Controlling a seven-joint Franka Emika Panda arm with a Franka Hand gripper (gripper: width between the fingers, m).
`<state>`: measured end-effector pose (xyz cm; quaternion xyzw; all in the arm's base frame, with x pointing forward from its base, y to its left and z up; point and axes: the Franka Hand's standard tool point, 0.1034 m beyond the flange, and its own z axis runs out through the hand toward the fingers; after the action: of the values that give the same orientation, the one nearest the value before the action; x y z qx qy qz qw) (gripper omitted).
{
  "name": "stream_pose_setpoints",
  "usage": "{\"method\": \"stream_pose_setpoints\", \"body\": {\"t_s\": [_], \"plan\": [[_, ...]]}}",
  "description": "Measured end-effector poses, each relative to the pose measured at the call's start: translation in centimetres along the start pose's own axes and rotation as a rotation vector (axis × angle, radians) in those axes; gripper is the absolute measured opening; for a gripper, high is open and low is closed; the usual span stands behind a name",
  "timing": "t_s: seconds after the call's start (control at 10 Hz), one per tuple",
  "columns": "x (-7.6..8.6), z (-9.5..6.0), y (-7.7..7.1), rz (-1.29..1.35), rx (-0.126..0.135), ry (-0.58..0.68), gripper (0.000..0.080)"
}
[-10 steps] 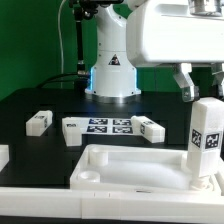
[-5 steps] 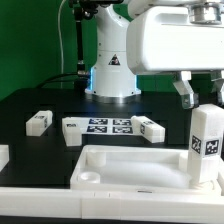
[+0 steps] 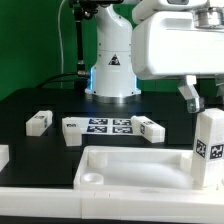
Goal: Assemble desk
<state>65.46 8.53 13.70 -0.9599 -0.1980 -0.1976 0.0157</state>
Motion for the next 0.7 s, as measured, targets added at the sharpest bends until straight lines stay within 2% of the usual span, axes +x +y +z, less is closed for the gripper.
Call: {"method": "stream_pose_setpoints", "body": {"t_s": [0.1,0.2,0.3,0.4,0.5,0.7], "plan": [[0.03,-0.01,0.01,0.0,-0.001,0.002,0.0281],[0.02,0.0,0.0,0.0,0.0,0.001,0.0375],[0.01,0.01,0.0,0.0,0.0,0.001,0.0523],[0.01,0.01,0.0,0.0,0.0,0.001,0.0523],[0.0,-0.01,0.02,0.0,0.0,0.0,0.0621],[0.0,-0.12,0.13,0.0,-0.001,-0.001,0.0643]]}}
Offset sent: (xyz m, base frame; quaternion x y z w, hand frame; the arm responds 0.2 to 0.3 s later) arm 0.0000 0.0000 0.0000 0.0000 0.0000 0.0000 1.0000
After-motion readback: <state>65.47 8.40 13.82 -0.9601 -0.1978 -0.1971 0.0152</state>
